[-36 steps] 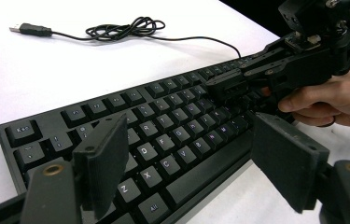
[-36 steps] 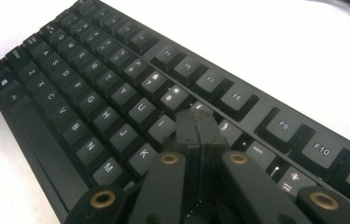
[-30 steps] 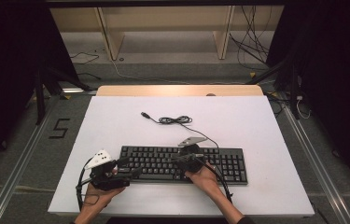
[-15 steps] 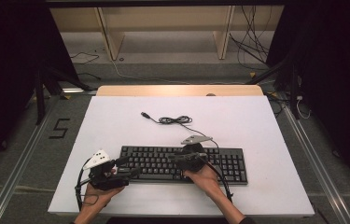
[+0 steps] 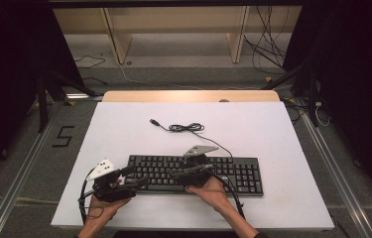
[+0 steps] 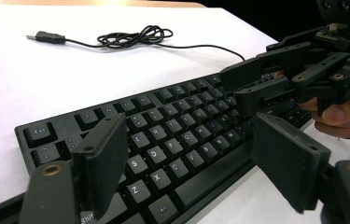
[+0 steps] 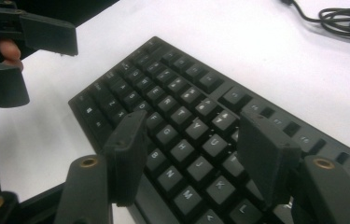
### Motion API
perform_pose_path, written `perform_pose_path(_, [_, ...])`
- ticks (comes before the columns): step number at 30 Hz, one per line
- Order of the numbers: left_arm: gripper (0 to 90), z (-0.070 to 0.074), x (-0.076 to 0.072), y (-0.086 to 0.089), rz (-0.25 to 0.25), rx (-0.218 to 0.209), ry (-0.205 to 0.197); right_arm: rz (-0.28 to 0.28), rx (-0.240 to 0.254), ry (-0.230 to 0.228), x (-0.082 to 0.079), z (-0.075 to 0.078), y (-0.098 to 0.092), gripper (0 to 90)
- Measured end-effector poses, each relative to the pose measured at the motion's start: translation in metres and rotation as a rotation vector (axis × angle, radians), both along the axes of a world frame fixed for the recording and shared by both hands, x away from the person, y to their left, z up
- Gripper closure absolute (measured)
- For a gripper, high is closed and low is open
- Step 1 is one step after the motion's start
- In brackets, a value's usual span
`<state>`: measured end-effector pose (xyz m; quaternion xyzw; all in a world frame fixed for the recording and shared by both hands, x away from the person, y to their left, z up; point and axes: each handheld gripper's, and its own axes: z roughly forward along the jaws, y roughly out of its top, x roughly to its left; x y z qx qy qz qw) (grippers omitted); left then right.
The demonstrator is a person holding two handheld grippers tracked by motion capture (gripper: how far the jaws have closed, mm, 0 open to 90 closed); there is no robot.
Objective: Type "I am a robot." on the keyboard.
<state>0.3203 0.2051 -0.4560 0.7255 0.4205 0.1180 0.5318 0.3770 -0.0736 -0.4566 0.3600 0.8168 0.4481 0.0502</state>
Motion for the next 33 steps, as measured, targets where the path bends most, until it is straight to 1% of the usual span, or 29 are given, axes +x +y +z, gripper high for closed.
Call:
perform_pose_path(5, [24.6,0.0,-0.002,0.001,-0.003,-0.002,-0.005,0.019,0.002,-0.002,-0.002,-0.002,0.005,44.5])
perform_pose_path(7, [24.4,0.0,-0.003,0.001,-0.003,-0.008,-0.01,0.022,-0.002,-0.005,-0.002,-0.002,0.006,47.6])
perform_pose_path(10, [24.2,0.0,-0.003,0.002,-0.004,-0.005,-0.013,0.029,-0.004,-0.009,-0.003,-0.003,0.008,58.3])
perform_pose_path(15, [24.2,0.0,-0.004,0.003,-0.002,-0.008,-0.019,0.044,-0.021,-0.015,-0.006,-0.006,0.014,77.9])
perform_pose_path(17, [24.2,0.0,-0.004,0.002,-0.003,-0.008,-0.021,0.054,-0.027,-0.015,-0.006,-0.007,0.016,83.4])
perform_pose_path(20, [24.2,0.0,-0.004,0.002,-0.004,-0.007,-0.024,0.066,-0.037,-0.008,-0.008,-0.01,0.021,88.9])
perform_pose_path(25, [24.2,0.0,-0.004,0.002,-0.005,-0.008,-0.026,0.077,-0.052,0.001,-0.008,-0.013,0.025,90.0])
perform_pose_path(33, [24.2,0.0,-0.005,0.001,-0.009,-0.006,-0.029,0.078,-0.071,0.009,-0.007,-0.018,0.029,90.0])
